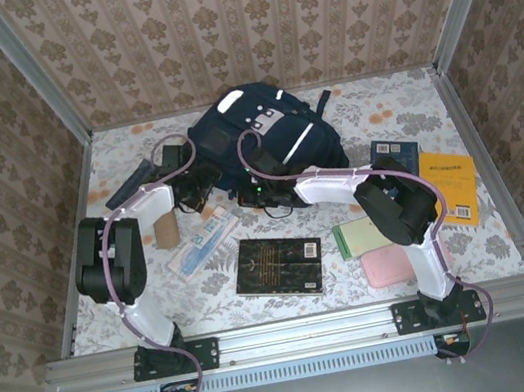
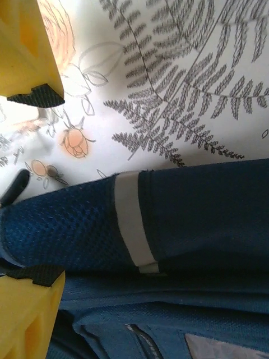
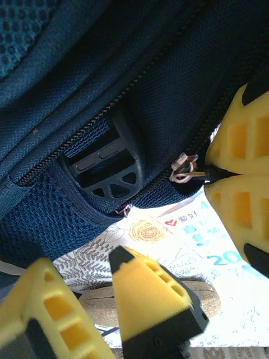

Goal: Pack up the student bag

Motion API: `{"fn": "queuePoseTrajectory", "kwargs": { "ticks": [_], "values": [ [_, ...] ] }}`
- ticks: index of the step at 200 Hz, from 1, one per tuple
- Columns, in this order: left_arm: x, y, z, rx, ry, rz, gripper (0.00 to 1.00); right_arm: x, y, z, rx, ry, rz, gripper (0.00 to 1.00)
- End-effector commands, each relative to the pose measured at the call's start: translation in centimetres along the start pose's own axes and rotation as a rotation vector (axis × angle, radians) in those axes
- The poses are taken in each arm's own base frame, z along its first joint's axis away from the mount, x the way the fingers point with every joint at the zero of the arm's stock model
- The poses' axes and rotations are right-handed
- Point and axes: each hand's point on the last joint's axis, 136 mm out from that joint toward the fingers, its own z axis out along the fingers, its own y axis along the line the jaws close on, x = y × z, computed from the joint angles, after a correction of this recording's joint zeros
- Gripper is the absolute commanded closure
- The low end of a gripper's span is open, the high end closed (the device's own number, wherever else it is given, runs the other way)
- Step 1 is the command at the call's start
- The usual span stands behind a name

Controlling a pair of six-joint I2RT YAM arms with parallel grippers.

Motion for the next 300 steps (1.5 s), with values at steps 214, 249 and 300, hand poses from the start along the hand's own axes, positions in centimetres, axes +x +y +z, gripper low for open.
{"fn": "queuePoseTrajectory", "kwargs": {
  "ticks": [214, 249, 300],
  "values": [
    [-6.0, -3.3, 1.2, 0.115, -0.153, -0.019, 1.00, 2.0, -3.8, -3.1, 0.173, 0.066, -0.113, 1.00],
    [-6.4, -2.9, 1.0, 0.094, -0.165, -0.004, 1.00, 3.4, -5.9, -4.7, 0.257, 0.109, -0.137, 1.00],
    [-6.5, -2.1, 1.3, 0.072, -0.161, 0.007, 1.00, 5.0, -8.4, -8.4, 0.333, 0.123, -0.175, 1.00]
  ]
}}
